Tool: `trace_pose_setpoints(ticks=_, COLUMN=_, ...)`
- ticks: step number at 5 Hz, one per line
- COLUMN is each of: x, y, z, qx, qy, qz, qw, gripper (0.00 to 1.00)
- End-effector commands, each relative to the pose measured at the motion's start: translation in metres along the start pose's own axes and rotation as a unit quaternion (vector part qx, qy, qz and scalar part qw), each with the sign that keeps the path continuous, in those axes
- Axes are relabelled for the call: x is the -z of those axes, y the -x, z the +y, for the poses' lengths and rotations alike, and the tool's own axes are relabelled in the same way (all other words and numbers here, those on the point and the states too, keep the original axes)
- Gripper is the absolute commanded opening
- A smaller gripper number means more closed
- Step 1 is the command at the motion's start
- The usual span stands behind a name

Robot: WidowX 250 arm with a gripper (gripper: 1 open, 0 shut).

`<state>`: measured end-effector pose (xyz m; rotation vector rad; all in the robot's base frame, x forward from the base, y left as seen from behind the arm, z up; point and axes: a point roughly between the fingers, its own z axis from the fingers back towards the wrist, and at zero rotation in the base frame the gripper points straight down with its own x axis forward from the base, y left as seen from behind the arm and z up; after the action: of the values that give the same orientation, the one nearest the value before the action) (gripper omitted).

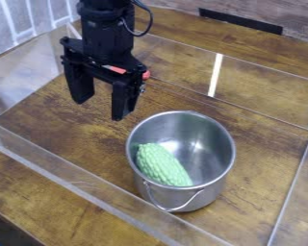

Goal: Put the green object in the silver pot

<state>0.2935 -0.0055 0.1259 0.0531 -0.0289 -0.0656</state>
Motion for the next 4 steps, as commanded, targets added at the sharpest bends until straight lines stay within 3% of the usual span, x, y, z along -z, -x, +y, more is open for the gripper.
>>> trace_pose_setpoints(ticks=1, x=-0.0254, y=-0.0121, z=-0.0015, qx=-0.004, qy=-0.002, qz=-0.045, qw=0.999, gripper=1.0)
trace_pose_setpoints(ticks=2, x=-0.0242, y=-0.0168, z=0.0005, qx=-0.017, qy=-0.001, qz=-0.048, qw=0.9987, gripper=1.0)
trace_pose_setpoints(ticks=4, x=-0.0225, y=-0.0203, z=0.0007, qx=-0.006, qy=0.007, qz=-0.038, qw=0.9992, gripper=1.0)
